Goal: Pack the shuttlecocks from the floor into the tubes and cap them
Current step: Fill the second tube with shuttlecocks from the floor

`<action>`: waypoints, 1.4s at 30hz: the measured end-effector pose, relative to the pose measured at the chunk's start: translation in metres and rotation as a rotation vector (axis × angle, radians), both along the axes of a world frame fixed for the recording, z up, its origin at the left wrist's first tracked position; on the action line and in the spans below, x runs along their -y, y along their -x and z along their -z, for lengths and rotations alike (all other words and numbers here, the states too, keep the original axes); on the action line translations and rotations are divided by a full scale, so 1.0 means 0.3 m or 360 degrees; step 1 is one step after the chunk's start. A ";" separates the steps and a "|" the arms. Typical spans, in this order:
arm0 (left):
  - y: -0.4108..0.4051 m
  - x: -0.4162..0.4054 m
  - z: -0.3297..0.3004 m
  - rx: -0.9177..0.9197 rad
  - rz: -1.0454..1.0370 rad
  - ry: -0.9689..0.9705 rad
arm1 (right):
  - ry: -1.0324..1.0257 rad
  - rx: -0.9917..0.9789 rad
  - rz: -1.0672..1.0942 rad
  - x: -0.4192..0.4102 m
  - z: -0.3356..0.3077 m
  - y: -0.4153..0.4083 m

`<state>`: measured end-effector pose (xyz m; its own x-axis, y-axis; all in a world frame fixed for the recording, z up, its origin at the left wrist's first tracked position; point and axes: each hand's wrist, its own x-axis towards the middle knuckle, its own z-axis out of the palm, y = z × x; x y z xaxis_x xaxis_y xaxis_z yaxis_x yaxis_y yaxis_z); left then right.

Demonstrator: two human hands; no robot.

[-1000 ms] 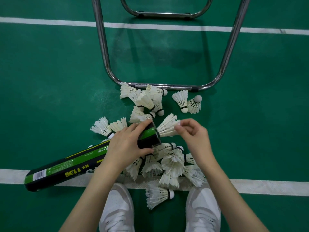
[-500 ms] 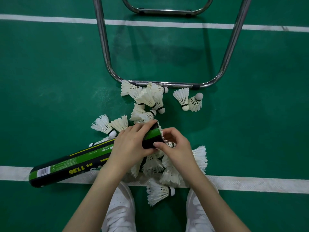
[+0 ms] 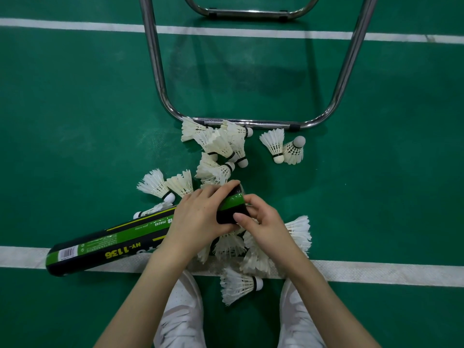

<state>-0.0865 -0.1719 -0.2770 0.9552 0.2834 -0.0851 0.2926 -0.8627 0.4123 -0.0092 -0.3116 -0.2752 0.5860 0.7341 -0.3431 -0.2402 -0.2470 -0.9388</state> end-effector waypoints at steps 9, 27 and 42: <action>0.001 0.005 0.012 -0.0003 0.0059 -0.0033 | 0.0118 0.0147 0.0035 0.057 0.021 -0.036; 0.022 0.024 0.011 -0.0016 0.0034 -0.0041 | 0.0859 0.0294 0.0771 0.304 0.170 -0.093; 0.026 0.027 0.009 -0.0039 0.0052 -0.0042 | 0.0873 0.0211 0.0655 0.300 0.169 -0.084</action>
